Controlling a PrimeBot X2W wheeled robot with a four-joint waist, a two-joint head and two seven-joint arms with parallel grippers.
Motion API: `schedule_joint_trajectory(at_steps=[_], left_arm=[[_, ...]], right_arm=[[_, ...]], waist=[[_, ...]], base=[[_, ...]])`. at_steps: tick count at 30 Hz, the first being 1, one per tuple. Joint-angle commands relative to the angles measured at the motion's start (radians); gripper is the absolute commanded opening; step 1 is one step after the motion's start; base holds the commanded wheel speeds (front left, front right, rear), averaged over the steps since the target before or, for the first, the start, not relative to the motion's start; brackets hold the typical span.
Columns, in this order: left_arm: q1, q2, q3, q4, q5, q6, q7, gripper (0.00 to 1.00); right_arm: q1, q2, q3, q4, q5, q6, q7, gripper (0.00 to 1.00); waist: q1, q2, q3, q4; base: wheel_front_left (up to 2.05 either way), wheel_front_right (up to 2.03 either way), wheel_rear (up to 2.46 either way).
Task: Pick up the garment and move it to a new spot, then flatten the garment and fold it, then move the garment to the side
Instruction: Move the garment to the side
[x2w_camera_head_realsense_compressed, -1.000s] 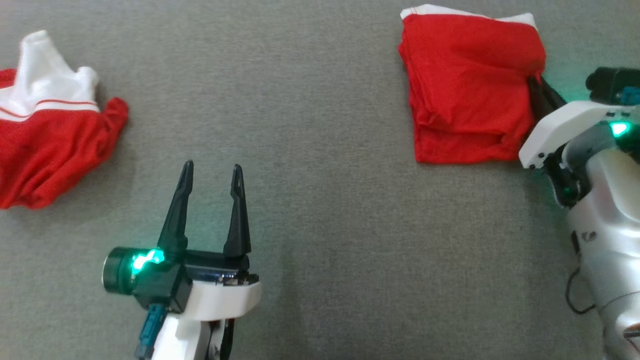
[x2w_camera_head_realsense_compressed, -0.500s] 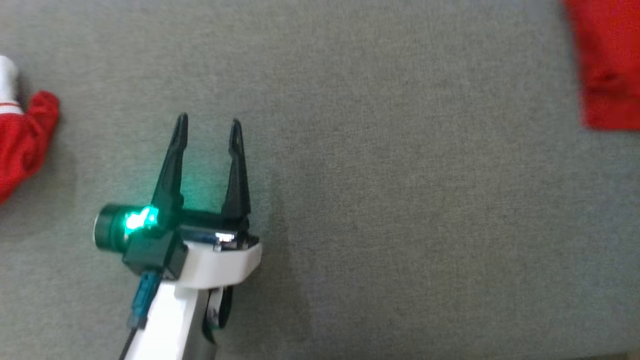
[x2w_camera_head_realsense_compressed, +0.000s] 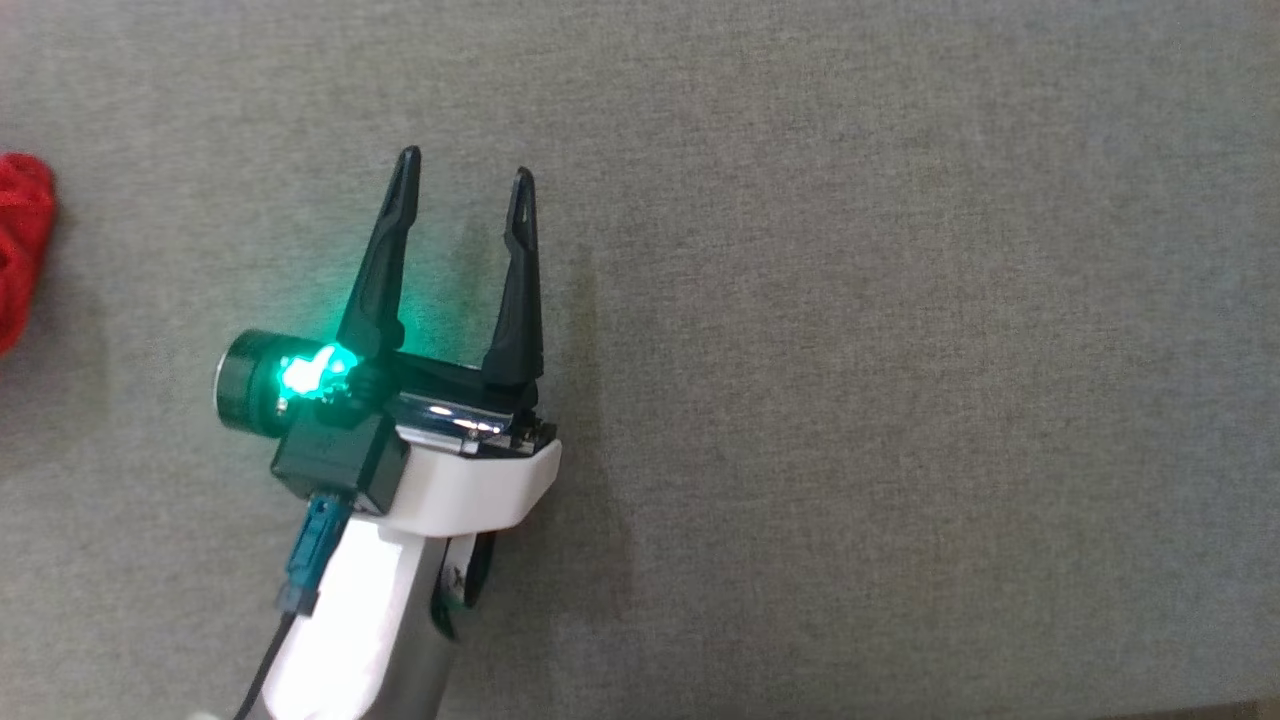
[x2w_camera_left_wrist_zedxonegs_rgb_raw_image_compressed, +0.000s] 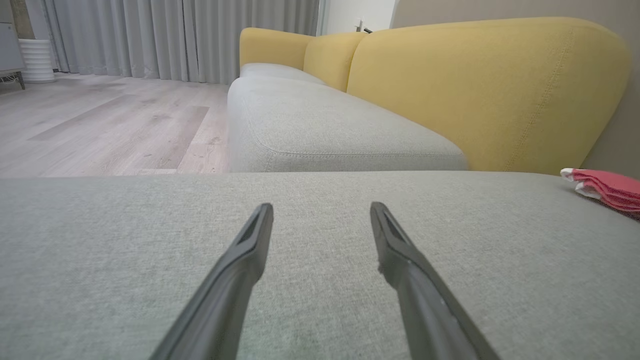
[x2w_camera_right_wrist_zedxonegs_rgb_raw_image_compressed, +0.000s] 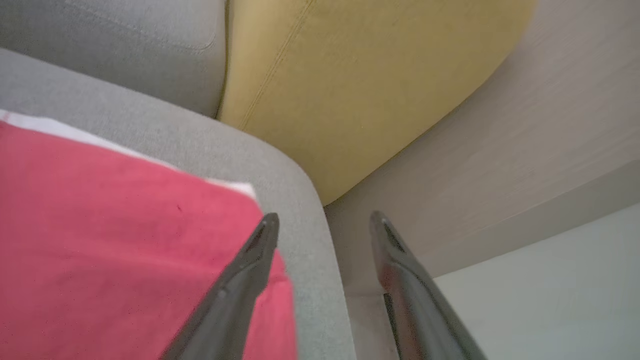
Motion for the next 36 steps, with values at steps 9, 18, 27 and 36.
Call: schedule_joint_trajectory(at_steps=[9,18,27,36], left_arm=[[0.086,0.0,0.038,0.011,-0.019,0.026,-0.004,1.0],[0.179,0.0,0.111,0.068,-0.011,0.026,-0.004,1.0],[0.277,0.0,0.156,0.113,-0.009,0.019,-0.004,1.0],[0.364,0.0,0.193,0.149,-0.001,0.015,-0.004,1.0]], right_arm=[[0.128,0.294,0.038,-0.086,-0.043,-0.001,-0.173,1.0],[0.294,0.551,0.412,-0.066,0.176,-0.001,-0.332,1.0],[0.537,0.688,0.388,-0.284,0.211,-0.001,-0.335,1.0],[0.684,0.718,0.355,-0.331,0.134,-0.001,-0.335,1.0]], waist=[[-0.0002,0.0,-0.187,0.025],[-0.0002,0.0,-0.383,0.036],[-0.0002,0.0,-0.566,0.054],[-0.0002,0.0,-0.656,0.052]], base=[[0.0,0.0,0.0],[0.0,0.0,0.0],[0.0,0.0,0.0],[0.0,0.0,0.0]])
